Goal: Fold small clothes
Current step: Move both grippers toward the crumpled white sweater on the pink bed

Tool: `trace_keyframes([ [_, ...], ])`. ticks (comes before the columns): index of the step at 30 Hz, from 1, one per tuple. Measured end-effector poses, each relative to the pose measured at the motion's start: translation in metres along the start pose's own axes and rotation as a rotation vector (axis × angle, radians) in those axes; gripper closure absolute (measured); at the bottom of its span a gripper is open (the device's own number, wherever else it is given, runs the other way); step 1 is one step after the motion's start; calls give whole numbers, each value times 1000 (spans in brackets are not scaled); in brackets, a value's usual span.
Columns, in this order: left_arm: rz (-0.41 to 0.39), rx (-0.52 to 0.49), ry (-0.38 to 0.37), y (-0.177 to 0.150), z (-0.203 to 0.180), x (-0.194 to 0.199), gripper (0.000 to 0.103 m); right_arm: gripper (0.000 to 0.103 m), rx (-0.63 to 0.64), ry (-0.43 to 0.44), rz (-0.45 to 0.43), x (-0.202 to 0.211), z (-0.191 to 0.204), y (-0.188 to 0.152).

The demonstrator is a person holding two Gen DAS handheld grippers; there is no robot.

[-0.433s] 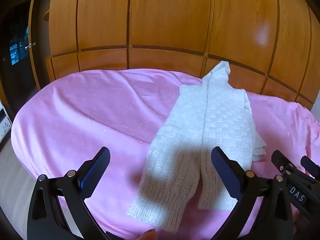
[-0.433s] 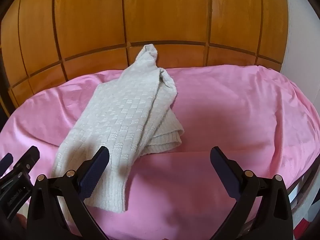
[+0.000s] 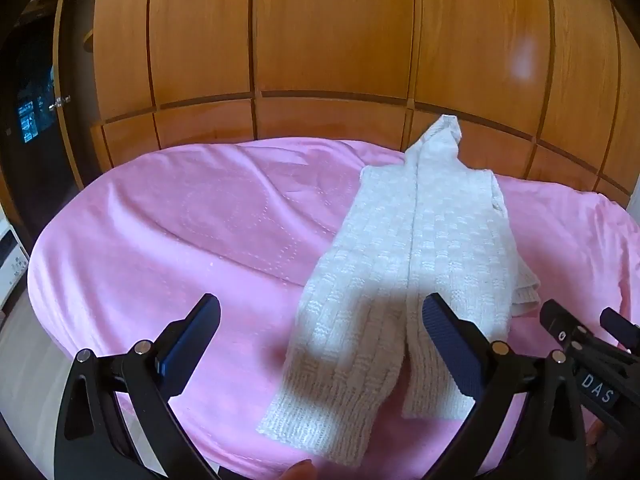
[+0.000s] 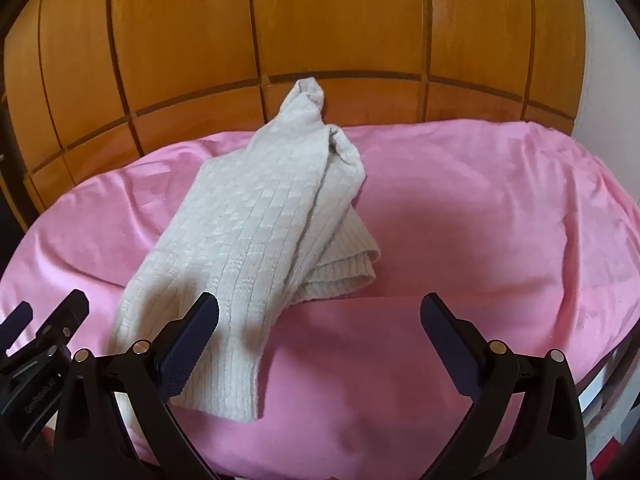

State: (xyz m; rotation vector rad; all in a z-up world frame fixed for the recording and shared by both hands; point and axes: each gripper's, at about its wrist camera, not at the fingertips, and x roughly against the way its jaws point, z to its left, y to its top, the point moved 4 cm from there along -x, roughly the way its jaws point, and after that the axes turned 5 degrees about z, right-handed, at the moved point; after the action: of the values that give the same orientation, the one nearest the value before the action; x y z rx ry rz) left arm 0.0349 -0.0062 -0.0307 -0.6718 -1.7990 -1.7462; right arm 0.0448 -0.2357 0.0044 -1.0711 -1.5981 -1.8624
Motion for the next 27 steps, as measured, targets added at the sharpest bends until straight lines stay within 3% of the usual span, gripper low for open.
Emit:
trace_keyframes([
  [17, 25, 36, 19, 3, 9, -8, 2, 3, 6, 35, 47, -10, 0, -5],
  [27, 33, 49, 11, 2, 12, -9, 2, 3, 3, 49, 19, -2, 0, -7],
])
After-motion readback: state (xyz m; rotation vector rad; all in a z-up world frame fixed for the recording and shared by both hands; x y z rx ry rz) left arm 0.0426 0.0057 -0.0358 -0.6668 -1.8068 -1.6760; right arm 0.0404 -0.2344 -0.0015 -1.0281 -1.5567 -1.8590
